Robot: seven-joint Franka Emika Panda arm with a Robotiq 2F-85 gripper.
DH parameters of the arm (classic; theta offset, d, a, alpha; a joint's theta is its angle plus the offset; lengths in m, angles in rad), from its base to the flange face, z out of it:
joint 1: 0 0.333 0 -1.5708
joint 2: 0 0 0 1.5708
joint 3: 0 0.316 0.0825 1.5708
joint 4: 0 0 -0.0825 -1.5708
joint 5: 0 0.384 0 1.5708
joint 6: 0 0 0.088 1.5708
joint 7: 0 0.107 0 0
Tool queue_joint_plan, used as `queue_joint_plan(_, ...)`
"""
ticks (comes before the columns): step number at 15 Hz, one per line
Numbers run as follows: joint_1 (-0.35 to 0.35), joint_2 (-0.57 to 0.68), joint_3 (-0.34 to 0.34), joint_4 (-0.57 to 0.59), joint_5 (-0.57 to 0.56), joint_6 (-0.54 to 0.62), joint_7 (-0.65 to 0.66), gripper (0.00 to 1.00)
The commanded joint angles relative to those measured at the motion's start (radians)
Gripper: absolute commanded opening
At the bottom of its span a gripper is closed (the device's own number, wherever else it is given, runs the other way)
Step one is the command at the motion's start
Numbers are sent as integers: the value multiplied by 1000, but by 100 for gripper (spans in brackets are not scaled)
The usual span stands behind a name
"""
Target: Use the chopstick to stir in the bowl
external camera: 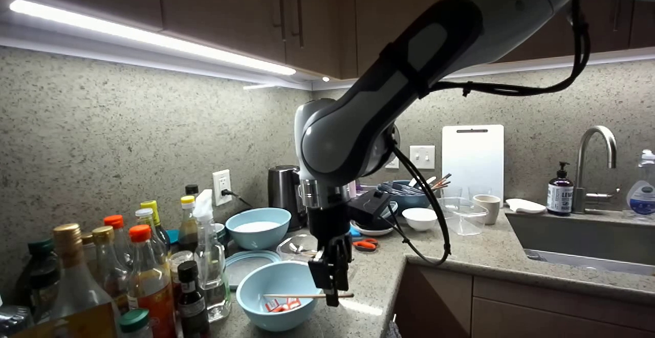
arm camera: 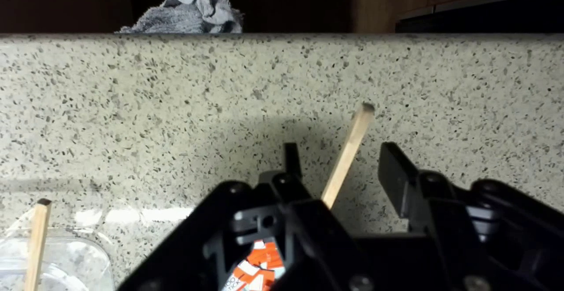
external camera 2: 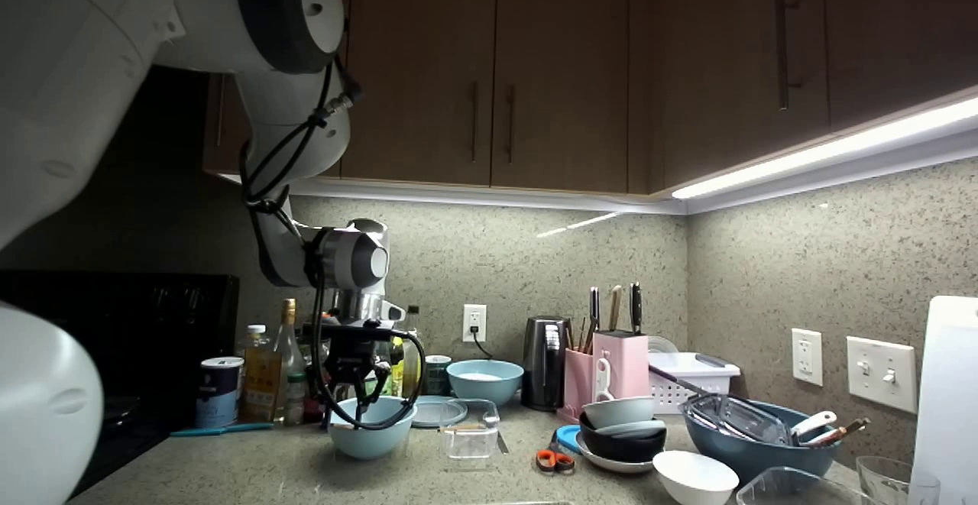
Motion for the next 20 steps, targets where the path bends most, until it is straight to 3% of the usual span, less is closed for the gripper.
queue_joint_plan(1, -11, 15, 7, 28, 22, -17, -29, 20)
queue_joint_plan(3, -17, 17, 12, 38, 42, -19, -38, 8)
queue_joint_plan(7, -23, 14, 16, 54, 88, -17, -49, 0)
queue_joint_plan(8, -20, 13, 13, 58, 88, -20, -41, 1)
queue_joint_plan(9, -16, 12, 10, 57, 84, -14, -30, 19)
queue_joint_plan(10, -10, 9, 7, 58, 71, -25, -17, 27)
queue_joint_plan(11, -4, 13, 3, 53, 57, -4, -3, 5)
queue_joint_plan(12, -4, 13, 3, 54, 57, -5, -3, 36)
queue_joint_plan(20, -5, 38, 1, 56, 62, -15, 1, 88)
